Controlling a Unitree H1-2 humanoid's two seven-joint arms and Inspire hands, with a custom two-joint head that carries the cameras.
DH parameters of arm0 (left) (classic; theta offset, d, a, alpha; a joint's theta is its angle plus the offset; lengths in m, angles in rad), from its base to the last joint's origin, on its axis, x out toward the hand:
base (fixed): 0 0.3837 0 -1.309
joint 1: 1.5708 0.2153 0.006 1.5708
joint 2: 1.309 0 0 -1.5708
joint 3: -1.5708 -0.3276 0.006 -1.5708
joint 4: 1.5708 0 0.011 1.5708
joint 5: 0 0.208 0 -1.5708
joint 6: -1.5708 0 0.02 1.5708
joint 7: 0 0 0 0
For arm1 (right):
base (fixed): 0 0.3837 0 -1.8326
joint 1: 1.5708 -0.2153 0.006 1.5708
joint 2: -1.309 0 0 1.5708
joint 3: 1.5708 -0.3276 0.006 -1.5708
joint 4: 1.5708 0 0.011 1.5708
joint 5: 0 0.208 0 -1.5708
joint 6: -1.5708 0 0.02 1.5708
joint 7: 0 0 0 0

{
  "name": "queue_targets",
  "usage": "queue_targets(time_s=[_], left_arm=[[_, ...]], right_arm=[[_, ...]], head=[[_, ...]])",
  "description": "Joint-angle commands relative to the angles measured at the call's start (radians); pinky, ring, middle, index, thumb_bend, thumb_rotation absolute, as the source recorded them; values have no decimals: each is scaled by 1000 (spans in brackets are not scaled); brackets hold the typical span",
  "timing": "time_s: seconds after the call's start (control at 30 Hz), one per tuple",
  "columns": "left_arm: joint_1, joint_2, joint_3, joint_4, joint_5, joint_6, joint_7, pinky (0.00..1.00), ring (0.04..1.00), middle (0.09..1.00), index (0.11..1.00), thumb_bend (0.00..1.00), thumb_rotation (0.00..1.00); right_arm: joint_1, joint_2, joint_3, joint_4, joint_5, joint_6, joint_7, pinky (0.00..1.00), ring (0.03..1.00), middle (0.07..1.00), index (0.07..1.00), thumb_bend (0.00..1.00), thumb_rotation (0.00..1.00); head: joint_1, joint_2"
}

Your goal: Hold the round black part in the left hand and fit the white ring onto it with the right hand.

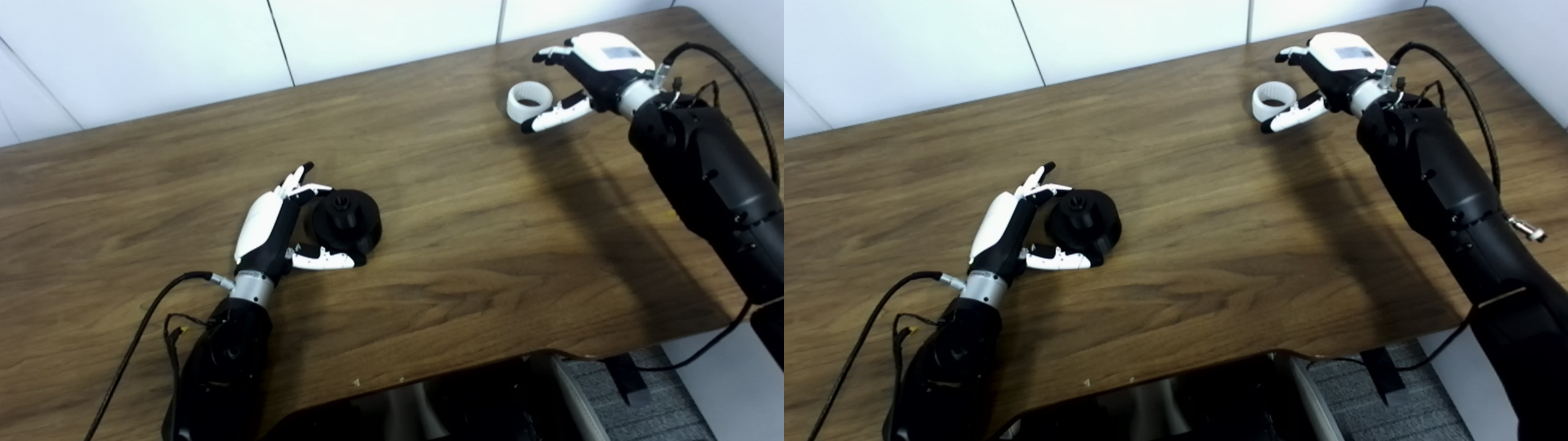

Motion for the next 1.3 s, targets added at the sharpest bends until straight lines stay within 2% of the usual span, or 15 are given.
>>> queue_targets(time_s=[0.0,0.47,1.03,1.27], left_arm=[[-15,10,5,-12,27,19,2,1000,1000,1000,613,977,263],[-20,8,3,-15,30,29,1,1000,1000,1000,612,969,256],[-19,8,1,-21,30,39,0,1000,1000,1000,614,966,266],[-18,9,1,-20,30,37,3,1000,1000,1000,613,962,270]], right_arm=[[-61,-23,-2,-18,-3,7,9,961,977,895,880,917,494],[-100,3,46,44,-36,5,8,972,970,875,875,911,489],[-156,15,97,139,-49,-32,-32,912,936,831,844,859,402],[-171,18,110,158,-58,-36,-49,929,922,826,842,844,388]], head=[[-1,1],[13,1],[27,0],[28,1]])
